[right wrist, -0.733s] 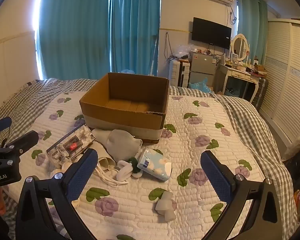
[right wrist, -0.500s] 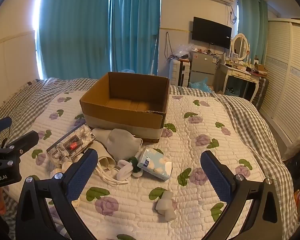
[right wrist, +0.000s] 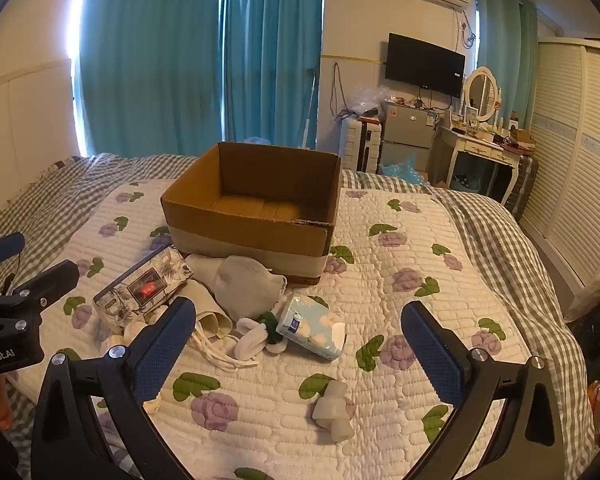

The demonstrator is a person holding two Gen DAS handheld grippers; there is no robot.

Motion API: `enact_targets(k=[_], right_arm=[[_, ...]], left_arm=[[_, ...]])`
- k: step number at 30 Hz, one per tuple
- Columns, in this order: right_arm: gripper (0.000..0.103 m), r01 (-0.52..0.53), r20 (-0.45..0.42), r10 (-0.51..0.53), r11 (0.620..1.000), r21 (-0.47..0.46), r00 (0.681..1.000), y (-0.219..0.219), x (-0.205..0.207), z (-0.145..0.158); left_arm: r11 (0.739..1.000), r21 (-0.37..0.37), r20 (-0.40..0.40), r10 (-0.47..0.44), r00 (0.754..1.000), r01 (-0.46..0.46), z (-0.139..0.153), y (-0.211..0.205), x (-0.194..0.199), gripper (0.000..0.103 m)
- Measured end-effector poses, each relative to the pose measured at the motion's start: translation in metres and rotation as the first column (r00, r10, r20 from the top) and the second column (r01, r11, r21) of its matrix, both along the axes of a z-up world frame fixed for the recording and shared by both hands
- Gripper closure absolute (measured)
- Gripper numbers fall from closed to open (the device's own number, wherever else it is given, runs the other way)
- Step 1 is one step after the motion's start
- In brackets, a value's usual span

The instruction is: Organize soft objects

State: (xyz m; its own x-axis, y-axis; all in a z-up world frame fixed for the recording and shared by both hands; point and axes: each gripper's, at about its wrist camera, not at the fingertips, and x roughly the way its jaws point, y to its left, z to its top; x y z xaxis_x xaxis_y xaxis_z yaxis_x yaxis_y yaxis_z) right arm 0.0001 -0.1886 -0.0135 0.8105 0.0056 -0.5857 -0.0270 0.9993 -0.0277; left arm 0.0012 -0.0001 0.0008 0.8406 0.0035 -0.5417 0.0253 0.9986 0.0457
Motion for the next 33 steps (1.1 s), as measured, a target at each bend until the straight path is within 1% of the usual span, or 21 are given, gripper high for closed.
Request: enact_targets(k=[8, 15, 16, 18, 33], right_arm=[[0.000, -0.002, -0.002, 0.002, 1.000, 0.000, 1.000, -0.0004, -0.0001, -0.0005], [0.000, -0.002, -0.001, 0.002, 1.000, 0.002, 1.000, -0.0004, 0.0000, 0.0063], [0.000, -0.003, -0.001, 0.003, 1.000, 0.004, 1.000, 0.0020, -0.0019, 0.0009], [0.000, -0.002, -0.001, 0.002, 1.000, 0.002, 1.000, 0.0002, -0.0005, 0.0000], [0.000, -0.005, 0.001, 0.005, 1.000, 0.000, 1.000, 0.0022, -0.0010, 0.0007]], left_arm=[[1.000, -0.001, 0.000, -0.001, 1.000, 0.001, -0.0011, -0.0016, -0.0022, 0.000], [1.000, -0.001, -0.001, -0.001, 1.000, 0.001, -0.0033, 0.0015, -0.0028, 0.000], [1.000, -0.001, -0.001, 0.000, 1.000, 0.000, -0.0033, 0.0015, -0.0028, 0.000], [1.000, -0.001, 0.000, -0.001, 1.000, 0.001, -0.0033, 0.0016, -0.0035, 0.000], [1.000, 0.010, 0.001, -0.004, 1.000, 0.004, 0.0009, -0.0005, -0.0006, 0.000]])
